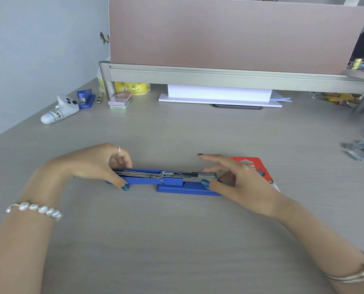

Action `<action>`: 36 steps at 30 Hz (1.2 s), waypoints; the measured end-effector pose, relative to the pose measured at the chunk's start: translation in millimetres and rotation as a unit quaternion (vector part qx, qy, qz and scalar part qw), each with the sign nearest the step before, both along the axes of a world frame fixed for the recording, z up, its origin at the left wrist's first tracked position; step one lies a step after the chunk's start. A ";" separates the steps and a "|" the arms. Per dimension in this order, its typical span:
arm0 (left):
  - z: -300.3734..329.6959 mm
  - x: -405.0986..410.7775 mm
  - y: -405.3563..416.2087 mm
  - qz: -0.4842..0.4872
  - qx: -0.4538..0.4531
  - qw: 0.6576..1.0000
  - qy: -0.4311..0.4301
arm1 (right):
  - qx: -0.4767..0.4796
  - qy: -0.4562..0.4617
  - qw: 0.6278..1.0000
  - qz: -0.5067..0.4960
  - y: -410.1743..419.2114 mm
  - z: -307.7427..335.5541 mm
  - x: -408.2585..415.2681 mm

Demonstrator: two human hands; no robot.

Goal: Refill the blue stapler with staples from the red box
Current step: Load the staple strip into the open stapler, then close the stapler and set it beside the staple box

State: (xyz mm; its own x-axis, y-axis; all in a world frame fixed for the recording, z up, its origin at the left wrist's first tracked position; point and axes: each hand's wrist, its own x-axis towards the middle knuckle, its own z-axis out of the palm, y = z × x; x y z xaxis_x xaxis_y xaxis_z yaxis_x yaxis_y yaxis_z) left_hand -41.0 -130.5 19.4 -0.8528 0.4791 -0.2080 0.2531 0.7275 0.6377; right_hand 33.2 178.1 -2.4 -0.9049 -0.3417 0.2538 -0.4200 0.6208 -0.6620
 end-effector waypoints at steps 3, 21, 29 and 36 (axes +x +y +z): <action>4.2 2.7 -2.0 0.022 0.036 0.999 0.013 | 0.018 0.001 1.000 -0.001 5.7 1.4 -1.0; -0.6 29.6 87.7 0.004 0.419 0.901 0.113 | 0.123 -0.018 0.992 -0.037 21.4 3.4 -5.9; -22.1 40.8 112.7 -0.023 0.247 0.956 0.158 | 0.086 -0.046 0.995 -0.028 21.0 4.3 -4.9; -23.4 39.2 111.0 -0.030 0.243 0.954 0.171 | 0.093 -0.038 0.995 -0.025 21.6 4.4 -4.5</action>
State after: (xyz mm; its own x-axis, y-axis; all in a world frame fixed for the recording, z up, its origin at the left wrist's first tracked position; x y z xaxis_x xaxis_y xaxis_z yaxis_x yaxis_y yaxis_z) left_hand -1.8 -19.5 -3.9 -0.7993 0.4982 0.3361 0.5384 0.3453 0.7687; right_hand 28.7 199.8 2.0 -0.9360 -0.3309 0.1201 -0.3389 0.7543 -0.5623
